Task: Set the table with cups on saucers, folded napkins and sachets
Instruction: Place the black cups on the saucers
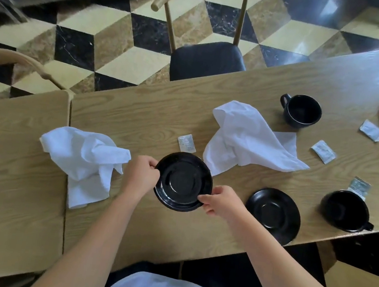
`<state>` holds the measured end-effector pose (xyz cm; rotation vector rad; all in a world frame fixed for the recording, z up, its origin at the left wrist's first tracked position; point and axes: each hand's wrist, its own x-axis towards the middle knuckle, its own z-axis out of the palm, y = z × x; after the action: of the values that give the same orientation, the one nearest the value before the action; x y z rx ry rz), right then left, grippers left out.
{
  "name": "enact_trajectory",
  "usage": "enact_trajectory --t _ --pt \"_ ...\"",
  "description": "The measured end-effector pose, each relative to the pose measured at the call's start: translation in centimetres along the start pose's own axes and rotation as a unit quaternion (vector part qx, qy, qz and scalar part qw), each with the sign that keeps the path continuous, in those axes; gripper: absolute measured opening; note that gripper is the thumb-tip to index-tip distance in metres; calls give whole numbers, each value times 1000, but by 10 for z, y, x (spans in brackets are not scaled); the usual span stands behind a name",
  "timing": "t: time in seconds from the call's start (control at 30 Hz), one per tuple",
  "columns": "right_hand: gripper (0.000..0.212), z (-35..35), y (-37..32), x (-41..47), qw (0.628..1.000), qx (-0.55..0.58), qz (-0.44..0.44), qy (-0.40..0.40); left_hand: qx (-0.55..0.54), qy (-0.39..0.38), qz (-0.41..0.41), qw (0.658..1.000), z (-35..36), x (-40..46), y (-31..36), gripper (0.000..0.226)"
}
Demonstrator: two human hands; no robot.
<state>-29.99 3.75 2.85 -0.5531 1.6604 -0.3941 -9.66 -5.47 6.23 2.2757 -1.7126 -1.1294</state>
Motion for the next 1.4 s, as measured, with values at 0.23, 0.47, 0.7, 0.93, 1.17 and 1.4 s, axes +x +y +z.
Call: enact_trajectory --t 0.23,0.47,0.7,0.93,1.17,1.4 --pt "18 -48 -94 35 992 -9 -87 88 -96 26 57 993 -32 54 59 12" --pt "20 -95 -204 97 963 -59 -161 206 -183 35 60 981 -38 147 128 14" --pt "18 -133 -250 175 961 -51 -137 233 -235 -12 38 971 -11 230 167 14" --pt "17 -152 -238 230 967 -33 -91 236 -251 -44 5 967 30 273 182 12" --pt "18 -178 -217 256 965 -6 -47 258 -262 -81 -19 962 56 286 201 20" --pt "11 -198 -204 263 961 25 -38 273 -248 -84 -22 965 78 285 217 19"
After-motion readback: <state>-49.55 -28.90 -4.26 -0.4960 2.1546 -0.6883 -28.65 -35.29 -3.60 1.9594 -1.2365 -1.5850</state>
